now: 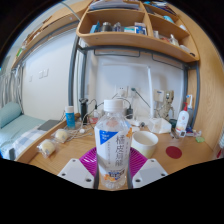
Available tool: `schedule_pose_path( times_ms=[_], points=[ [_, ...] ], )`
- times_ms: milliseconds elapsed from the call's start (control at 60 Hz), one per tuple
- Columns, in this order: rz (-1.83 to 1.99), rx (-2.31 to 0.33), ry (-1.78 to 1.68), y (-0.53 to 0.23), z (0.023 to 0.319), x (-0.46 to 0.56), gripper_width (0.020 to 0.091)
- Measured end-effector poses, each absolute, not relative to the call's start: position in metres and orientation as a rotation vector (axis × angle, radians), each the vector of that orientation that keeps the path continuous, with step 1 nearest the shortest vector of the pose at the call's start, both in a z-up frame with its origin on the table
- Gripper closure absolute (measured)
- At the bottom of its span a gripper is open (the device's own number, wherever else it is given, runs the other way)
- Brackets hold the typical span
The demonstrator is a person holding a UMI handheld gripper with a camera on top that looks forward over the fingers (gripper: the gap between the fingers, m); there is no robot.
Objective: Pour water
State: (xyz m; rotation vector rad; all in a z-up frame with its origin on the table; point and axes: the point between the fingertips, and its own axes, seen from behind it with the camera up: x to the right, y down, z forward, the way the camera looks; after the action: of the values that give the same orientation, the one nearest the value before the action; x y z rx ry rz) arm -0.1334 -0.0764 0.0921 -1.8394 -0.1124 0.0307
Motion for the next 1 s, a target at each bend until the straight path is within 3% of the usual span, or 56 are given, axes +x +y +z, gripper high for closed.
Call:
schedule_pose_path(
  times_ms=[167,333,567,1000],
  points=[
    [0.224,-1.946,0.0,-0.061,0.095,-0.161,0.0719],
    [0.585,-2.002,0.351,-0.037,0.108,-0.184,0.0719],
    [1.067,-1.824,0.971,-0.007,0.137,-0.173,0.0718],
    [1.526,-1.646,1.464,0.015,0.143,-0.159,0.07]
  ],
)
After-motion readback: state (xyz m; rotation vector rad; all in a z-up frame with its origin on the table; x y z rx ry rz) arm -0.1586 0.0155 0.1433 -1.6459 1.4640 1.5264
